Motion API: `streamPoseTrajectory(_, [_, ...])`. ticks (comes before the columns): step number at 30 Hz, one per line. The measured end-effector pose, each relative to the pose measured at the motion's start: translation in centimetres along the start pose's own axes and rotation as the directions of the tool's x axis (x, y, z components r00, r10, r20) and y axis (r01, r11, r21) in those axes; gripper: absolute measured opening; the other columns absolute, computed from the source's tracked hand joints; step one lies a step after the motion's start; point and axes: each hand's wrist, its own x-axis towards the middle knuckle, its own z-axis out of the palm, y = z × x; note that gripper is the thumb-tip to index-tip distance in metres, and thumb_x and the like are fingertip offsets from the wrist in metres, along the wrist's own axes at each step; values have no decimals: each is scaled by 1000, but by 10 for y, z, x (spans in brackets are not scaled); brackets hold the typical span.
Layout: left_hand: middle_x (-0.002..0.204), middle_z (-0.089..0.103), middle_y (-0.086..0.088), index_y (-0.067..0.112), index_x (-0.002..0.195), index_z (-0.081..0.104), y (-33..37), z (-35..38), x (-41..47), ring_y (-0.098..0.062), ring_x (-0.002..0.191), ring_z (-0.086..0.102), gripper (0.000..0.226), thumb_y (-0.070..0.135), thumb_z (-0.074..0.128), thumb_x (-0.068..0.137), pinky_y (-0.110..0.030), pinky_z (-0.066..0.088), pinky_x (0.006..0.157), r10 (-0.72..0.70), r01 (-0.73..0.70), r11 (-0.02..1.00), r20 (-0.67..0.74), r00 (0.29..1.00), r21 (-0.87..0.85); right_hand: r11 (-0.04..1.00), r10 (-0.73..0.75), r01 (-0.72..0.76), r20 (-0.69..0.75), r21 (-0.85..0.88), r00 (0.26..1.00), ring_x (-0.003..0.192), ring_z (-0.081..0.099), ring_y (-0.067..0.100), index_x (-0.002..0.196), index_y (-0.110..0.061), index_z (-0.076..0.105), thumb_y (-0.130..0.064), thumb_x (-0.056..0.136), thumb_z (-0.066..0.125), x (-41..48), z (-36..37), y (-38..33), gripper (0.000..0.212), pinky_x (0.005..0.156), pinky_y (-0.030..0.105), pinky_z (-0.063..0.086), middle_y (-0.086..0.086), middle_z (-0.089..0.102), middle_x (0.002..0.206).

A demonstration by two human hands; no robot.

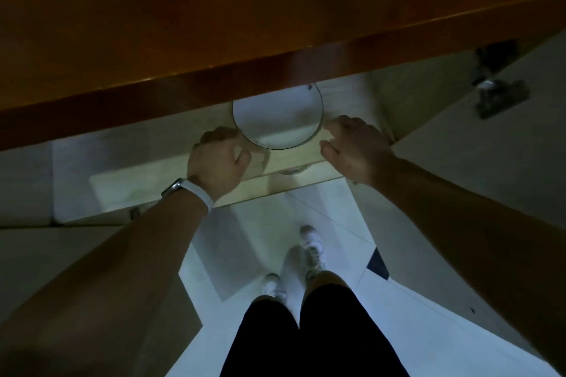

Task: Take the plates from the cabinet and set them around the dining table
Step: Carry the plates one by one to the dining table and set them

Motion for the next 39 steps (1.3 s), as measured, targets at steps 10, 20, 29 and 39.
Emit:
streamPoseTrajectory(10, [106,63,-5,14,127,49,-16,45,56,-27,92,60,50,48,57,91,-33,46,73,-391,419,761,165,906,-496,925,209,-184,-43,332,977,99,57,32,117,-7,54,-38,94,47,92,51,26,40,77,34,45,14,59,110])
streamPoseTrajectory(20, [80,58,1,13,98,56,5,50,81,-12,63,58,10,12,51,89,-13,39,37,-429,418,681,134,893,-601,624,242,-298,184,722,953,74,65,23,116,-5,55,-29,88,59,117,59,29,36,48,27,52,13,63,100])
streamPoseTrajectory(29, [89,59,-1,11,102,53,17,34,62,-25,83,60,16,10,51,86,-45,57,73,-485,399,523,122,866,-753,504,244,-266,161,822,956,76,62,12,111,-9,49,-9,89,60,92,44,26,25,44,23,53,2,60,95])
streamPoseTrajectory(39, [110,68,-4,19,119,59,40,6,-12,-24,98,65,34,13,48,87,-48,59,77,-457,398,370,209,865,-839,684,334,-291,67,669,940,73,54,13,102,-10,54,-17,85,54,13,12,1,18,54,19,38,-1,58,87])
